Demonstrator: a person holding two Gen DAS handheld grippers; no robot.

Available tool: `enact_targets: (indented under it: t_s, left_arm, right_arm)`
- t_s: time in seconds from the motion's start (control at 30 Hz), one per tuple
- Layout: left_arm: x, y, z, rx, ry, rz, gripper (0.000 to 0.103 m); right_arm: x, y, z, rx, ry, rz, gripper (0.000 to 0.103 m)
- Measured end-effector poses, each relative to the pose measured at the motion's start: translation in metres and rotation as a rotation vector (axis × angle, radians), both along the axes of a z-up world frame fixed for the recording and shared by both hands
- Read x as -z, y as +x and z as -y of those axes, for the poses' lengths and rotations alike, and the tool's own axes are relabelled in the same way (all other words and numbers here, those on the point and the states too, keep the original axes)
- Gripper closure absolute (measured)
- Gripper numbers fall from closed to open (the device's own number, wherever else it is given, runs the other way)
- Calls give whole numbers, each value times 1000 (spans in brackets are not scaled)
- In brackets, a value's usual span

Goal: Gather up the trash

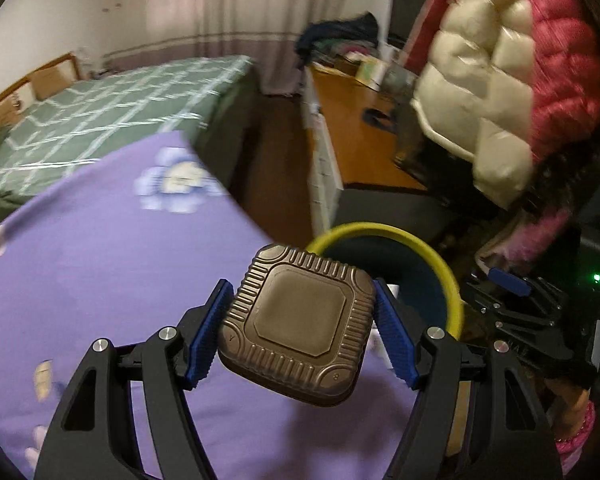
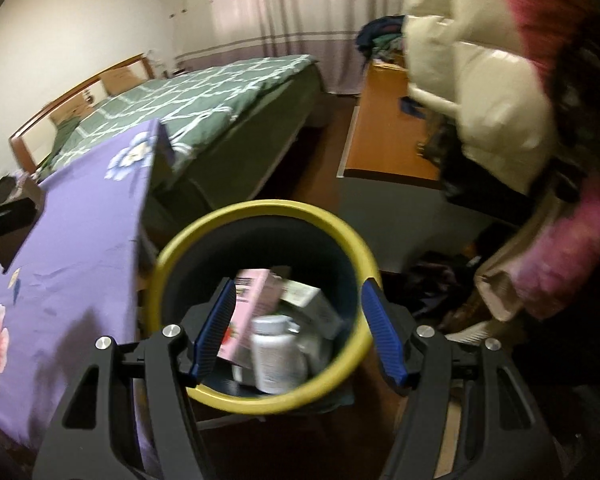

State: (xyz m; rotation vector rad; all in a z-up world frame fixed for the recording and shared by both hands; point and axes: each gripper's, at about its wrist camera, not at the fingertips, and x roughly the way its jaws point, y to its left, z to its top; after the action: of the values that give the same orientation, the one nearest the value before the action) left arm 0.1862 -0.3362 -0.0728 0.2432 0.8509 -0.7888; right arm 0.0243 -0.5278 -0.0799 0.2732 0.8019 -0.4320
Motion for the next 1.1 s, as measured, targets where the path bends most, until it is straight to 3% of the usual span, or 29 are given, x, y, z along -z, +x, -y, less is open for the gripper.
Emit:
enact_targets:
  t_s: [0.23,0.5,0.57,0.6,0.63,0.77,1.1]
  left_arm:
    - [30,-3,77,86,40,-74,33]
    - [68,5,130,93,84,-152,33]
    - [77,7,133,78,107,-161,31]
    - [79,7,134,71,117,-162,22]
    - [80,8,133,64,122,-164,15]
    - [70,7,110,22,94,-146,11]
    - [-7,-39,-26,-128,-66,102,5]
  right_arm:
    - [4,-31,28,76,11,16,39]
    - [5,-52,45,116,12,19,39]
    - [7,-53,47,120,18,19,38]
    - [8,-53,48,120,21,18,38]
    - [9,-52,48,119,25,18,38]
    - [10,-48,43,89,35,19,38]
    - [-6,-40,0,-22,16,45,34]
